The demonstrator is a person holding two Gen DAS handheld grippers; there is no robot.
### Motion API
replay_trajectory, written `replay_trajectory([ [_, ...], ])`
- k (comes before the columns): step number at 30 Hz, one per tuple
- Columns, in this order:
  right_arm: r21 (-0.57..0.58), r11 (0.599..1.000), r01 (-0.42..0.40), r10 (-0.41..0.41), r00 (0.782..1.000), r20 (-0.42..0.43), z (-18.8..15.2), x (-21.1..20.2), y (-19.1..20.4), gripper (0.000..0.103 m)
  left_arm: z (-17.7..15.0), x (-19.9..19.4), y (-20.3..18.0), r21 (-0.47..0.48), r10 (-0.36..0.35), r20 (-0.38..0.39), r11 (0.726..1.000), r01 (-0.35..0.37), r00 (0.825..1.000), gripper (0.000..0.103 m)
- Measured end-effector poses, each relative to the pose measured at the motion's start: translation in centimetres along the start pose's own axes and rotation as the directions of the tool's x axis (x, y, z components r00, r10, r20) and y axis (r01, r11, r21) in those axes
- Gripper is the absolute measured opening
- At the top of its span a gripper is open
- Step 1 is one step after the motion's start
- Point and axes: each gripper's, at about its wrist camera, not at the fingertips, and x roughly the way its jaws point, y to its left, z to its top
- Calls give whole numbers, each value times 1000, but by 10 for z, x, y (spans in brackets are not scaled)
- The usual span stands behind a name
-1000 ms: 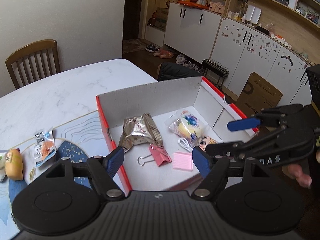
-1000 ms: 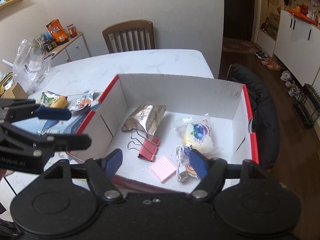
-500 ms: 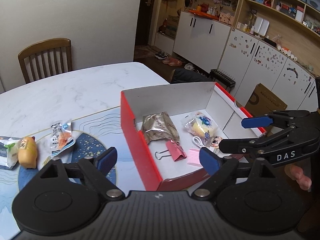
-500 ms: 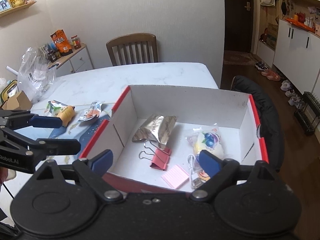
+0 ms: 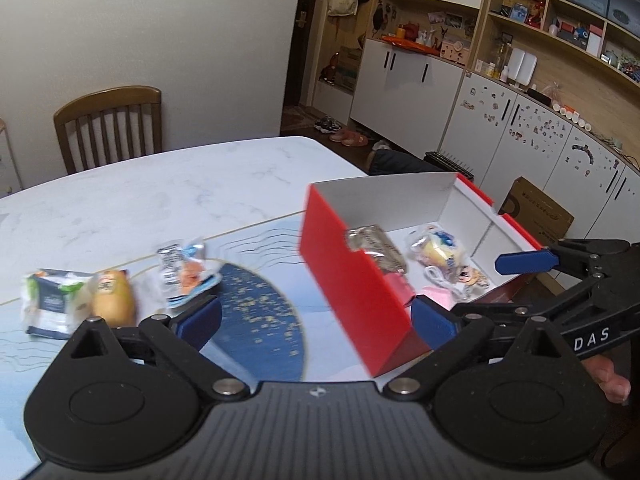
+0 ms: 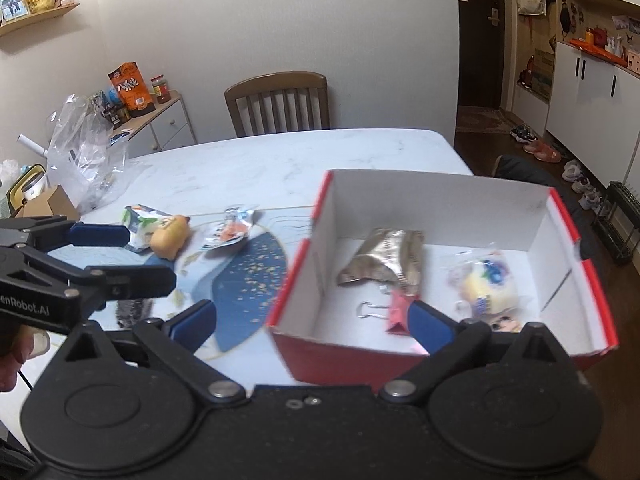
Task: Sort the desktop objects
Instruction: 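Withdraw both tools from the box back toward the table items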
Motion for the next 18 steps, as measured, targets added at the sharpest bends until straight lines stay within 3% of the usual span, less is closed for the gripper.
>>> replay_trajectory([
  [18, 0, 1000, 12, -12, 1000, -11, -10, 41, 131, 102, -25, -40, 117, 12, -1, -9, 1000, 1, 1000, 101],
])
